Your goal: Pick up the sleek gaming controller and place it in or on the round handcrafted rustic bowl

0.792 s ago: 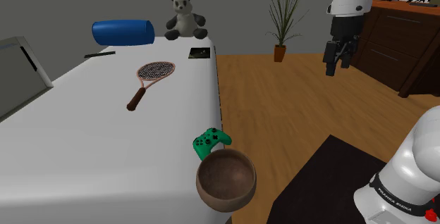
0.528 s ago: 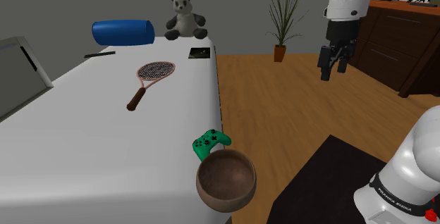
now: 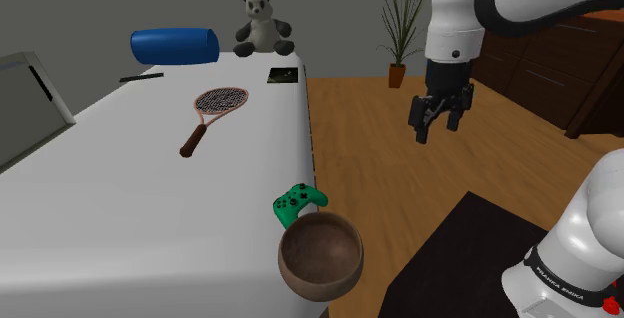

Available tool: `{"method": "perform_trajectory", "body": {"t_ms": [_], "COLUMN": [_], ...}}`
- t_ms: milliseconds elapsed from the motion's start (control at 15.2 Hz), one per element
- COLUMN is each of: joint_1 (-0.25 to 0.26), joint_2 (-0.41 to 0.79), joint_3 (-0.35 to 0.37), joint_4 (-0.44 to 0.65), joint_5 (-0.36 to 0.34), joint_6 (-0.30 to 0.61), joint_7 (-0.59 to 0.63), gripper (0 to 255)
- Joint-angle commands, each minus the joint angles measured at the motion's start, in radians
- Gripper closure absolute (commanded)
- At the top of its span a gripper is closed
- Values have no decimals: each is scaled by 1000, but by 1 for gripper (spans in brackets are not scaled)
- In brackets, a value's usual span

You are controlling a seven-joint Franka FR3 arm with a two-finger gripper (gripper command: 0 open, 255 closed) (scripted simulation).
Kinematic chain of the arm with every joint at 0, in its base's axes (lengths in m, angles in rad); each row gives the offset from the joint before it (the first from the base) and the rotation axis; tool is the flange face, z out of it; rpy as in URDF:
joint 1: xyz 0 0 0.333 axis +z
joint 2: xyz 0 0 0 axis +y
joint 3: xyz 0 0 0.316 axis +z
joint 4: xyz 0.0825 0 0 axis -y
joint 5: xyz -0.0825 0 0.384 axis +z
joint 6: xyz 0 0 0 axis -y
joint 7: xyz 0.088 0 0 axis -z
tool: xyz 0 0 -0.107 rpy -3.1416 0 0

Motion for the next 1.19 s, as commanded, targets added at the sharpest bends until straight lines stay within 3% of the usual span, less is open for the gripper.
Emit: {"method": "perform_trajectory", "body": {"t_ms": [0,330,594,858,1122], "joint_1": [5,8,-5,-25,-36], "joint_2": [40,164,294,448,629], "joint_3": [50,176,275,368,441], "joint_4": [3,35,90,170,276], "joint_5": [23,53,38,-24,-142], "joint_6": [50,168,257,333,384], "joint_7": [72,247,397,565,756], "gripper": [0,0,0,0,0]}}
